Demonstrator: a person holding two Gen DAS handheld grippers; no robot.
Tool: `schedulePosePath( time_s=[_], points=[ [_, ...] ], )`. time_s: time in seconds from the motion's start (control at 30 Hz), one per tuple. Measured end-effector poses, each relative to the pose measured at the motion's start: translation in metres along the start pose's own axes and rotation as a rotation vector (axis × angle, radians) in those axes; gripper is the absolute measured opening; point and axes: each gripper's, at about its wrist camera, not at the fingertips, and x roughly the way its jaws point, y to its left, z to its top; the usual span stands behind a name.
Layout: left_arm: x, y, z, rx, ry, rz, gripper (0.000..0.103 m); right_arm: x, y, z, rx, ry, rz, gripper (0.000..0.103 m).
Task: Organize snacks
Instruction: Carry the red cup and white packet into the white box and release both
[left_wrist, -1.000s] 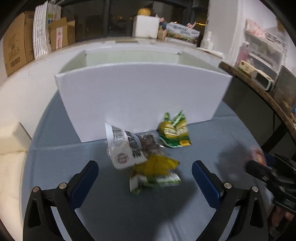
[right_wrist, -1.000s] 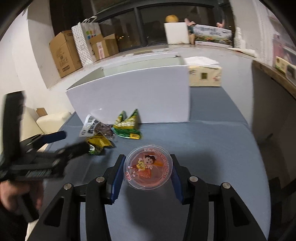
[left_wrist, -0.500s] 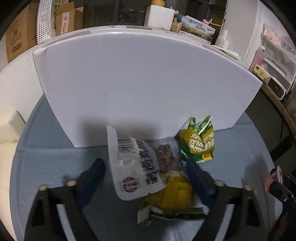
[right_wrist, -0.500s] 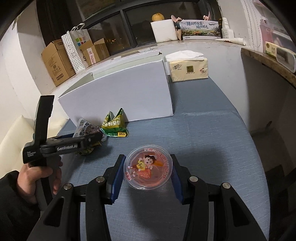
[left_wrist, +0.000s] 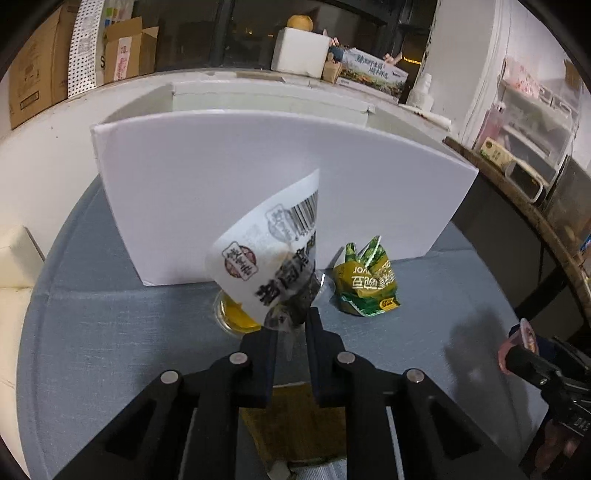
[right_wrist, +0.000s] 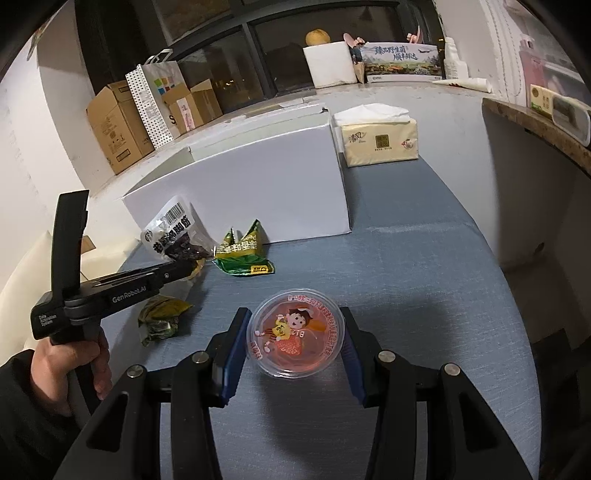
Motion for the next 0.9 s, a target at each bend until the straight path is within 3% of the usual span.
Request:
schedulePosePath(
  time_s=[0.4, 0.9],
  points=[
    [-0.084, -0.005, -0.01, 0.049, -0.14, -0.06, 0.017, -0.006, 0.006, 0.001, -0.004, -0.009, 0.011, 0.05],
    [-0.117, -0.018, -0.028, 0.024, -0.125, -0.062, 0.017, -0.02, 0.026, 0.013, -0.04, -0.041, 0.049, 0.05]
  ],
)
